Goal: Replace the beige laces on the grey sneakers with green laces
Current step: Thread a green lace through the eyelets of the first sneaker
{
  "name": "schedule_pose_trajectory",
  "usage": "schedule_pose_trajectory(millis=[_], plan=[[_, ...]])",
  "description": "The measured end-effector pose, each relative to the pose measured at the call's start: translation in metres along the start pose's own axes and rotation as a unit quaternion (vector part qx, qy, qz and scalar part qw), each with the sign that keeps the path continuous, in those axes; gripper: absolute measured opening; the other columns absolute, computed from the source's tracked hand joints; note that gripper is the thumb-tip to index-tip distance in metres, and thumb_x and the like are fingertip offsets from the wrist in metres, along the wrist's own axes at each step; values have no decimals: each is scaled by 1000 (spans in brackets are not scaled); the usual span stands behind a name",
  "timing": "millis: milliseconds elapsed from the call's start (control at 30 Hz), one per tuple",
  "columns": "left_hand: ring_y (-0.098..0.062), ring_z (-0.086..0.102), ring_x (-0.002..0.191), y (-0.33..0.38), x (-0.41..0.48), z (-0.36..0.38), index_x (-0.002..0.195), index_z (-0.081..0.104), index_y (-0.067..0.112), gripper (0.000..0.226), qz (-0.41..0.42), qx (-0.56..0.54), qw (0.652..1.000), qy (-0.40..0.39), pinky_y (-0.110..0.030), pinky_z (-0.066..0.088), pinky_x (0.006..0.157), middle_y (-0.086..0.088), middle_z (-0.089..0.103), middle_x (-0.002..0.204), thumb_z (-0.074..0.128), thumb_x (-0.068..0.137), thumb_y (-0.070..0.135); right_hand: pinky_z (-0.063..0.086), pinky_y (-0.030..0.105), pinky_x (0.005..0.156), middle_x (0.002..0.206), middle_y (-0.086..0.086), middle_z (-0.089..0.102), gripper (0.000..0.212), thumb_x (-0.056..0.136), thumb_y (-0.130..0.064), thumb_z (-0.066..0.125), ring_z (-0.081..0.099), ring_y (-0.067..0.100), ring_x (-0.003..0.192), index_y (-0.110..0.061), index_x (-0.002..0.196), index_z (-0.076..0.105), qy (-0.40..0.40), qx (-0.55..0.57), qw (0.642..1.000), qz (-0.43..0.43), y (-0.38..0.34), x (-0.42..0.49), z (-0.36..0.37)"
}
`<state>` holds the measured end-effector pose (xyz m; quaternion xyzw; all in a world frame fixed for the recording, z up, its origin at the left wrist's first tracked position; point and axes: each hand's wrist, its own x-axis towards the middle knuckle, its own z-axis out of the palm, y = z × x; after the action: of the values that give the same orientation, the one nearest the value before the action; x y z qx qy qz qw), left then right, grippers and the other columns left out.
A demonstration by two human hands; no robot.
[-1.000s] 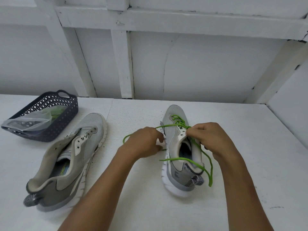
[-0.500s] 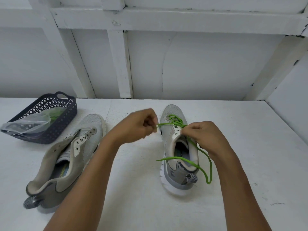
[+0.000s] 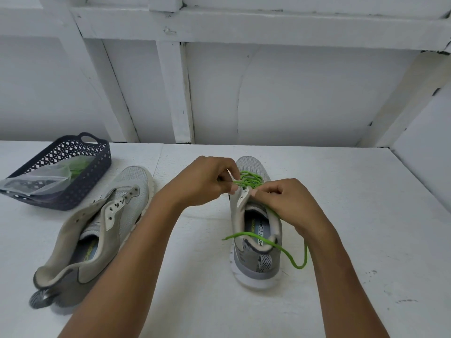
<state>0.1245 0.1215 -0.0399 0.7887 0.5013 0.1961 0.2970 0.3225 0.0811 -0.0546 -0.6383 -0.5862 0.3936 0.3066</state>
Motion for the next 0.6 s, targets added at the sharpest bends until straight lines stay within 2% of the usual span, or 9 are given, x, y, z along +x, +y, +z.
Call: schedule_pose_trajectory(millis=[133,367,600], plan=[[-9,69,81,7,4,-1,93,75,17,8,15,55,998,-15,-24,54,72,6,74,84,71,90,12,55,33,89,90,-13,73,12,82,-21,75,66,4,88,-29,91,79,-5,-7,1000,-7,5,1,-2],[-14,64,81,17,10,-3,91,74,16,19,21,162,986,-34,-35,55,76,3,72,84,61,88,2,56,35,88,90,-11,75,12,76,-27,83,67,7,89,-29,87,80,9,10,1000,-15,5,1,2],[-15,61,83,24,17,4,93,75,18,18,49,209,975,-61,-36,53,77,2,72,86,62,89,7,56,30,83,86,-13,73,13,78,-28,81,66,4,84,-27,91,80,10,-17,1000,-24,5,3,3]])
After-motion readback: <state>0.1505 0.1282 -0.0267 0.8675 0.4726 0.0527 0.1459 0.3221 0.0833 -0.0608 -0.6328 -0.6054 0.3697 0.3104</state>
